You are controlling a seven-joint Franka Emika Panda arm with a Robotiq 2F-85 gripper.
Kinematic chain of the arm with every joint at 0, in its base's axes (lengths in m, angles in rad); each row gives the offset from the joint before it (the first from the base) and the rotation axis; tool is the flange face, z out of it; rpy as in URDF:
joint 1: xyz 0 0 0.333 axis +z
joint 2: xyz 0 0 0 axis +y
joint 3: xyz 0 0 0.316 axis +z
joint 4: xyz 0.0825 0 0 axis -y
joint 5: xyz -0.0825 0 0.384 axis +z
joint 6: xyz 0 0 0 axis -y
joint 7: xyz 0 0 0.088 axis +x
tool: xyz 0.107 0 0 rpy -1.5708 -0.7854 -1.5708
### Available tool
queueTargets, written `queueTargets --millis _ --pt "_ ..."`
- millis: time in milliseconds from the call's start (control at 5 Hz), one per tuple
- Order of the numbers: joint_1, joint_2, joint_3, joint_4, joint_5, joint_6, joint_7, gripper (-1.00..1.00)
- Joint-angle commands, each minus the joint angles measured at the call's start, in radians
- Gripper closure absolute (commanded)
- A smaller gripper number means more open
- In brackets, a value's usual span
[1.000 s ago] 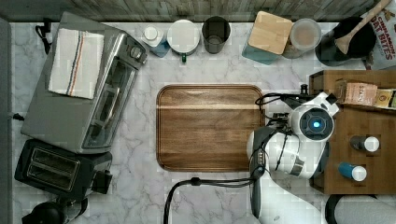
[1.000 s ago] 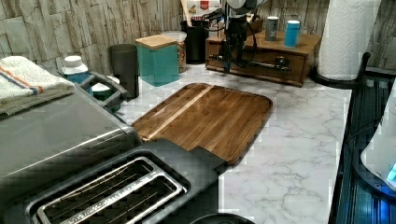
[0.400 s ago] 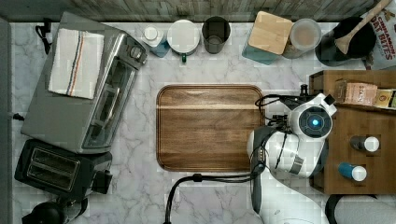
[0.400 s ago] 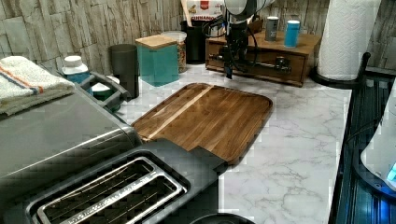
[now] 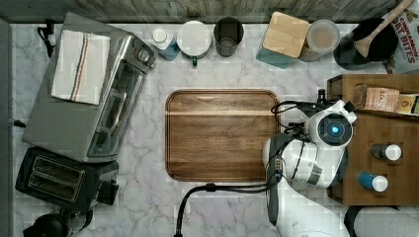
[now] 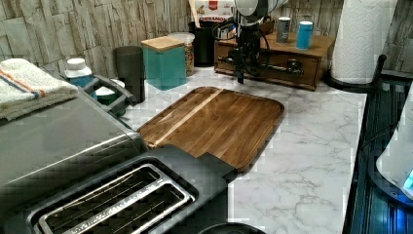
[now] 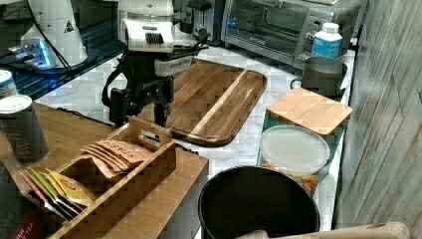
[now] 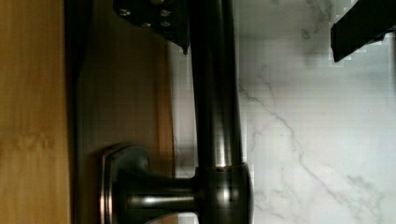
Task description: Open the drawer.
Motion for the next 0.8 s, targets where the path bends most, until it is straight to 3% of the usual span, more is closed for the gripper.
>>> queueTargets --millis 200,600,800 --pt "-0.002 -0.054 0.098 -0.055 0.087 -0.208 -0.114 -1.0" --pt "0.082 -0.1 0.188 -0.163 0.218 -0.123 -0.046 -1.0" --pt "0.141 -0.06 0.213 -0.181 0.265 -0.036 0.019 -1.0"
